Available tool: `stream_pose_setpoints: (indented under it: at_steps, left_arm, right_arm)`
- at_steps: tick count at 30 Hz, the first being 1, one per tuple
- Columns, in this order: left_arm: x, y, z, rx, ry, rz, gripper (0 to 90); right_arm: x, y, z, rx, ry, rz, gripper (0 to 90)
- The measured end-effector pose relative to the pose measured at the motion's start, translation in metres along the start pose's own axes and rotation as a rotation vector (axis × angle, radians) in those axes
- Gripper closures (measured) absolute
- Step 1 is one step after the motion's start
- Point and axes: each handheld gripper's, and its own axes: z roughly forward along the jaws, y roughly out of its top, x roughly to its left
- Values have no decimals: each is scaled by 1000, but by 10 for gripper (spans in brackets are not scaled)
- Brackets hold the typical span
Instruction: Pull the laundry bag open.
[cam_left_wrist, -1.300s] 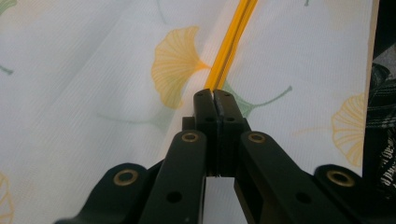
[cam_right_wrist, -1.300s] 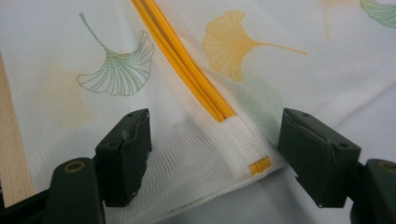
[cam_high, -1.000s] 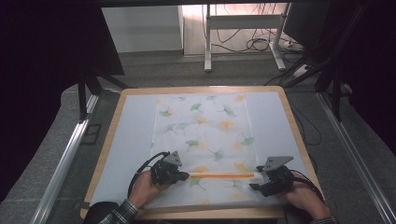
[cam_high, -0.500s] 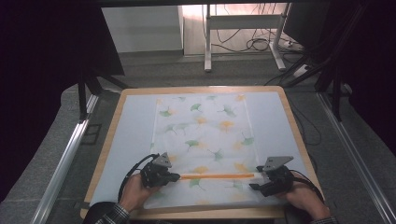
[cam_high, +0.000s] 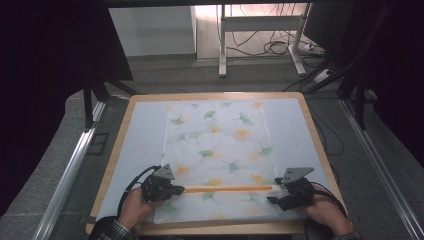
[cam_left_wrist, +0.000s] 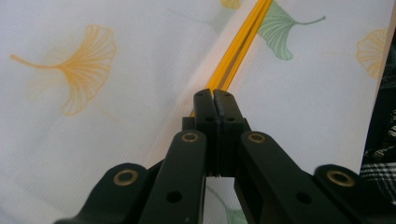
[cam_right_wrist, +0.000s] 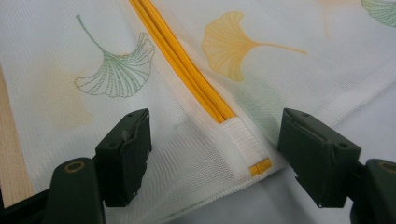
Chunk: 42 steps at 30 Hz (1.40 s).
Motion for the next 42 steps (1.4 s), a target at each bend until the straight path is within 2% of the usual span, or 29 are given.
stream_pose_setpoints:
  at_steps: [11, 42]
  left_arm:
    - [8, -17, -16, 21, 39, -38, 900]
    - [22, -47, -41, 3, 67, -121, 900]
  right_arm:
    - [0, 0, 0, 0, 0, 1, 257]
    - [0, 0, 0, -1, -2, 1, 257]
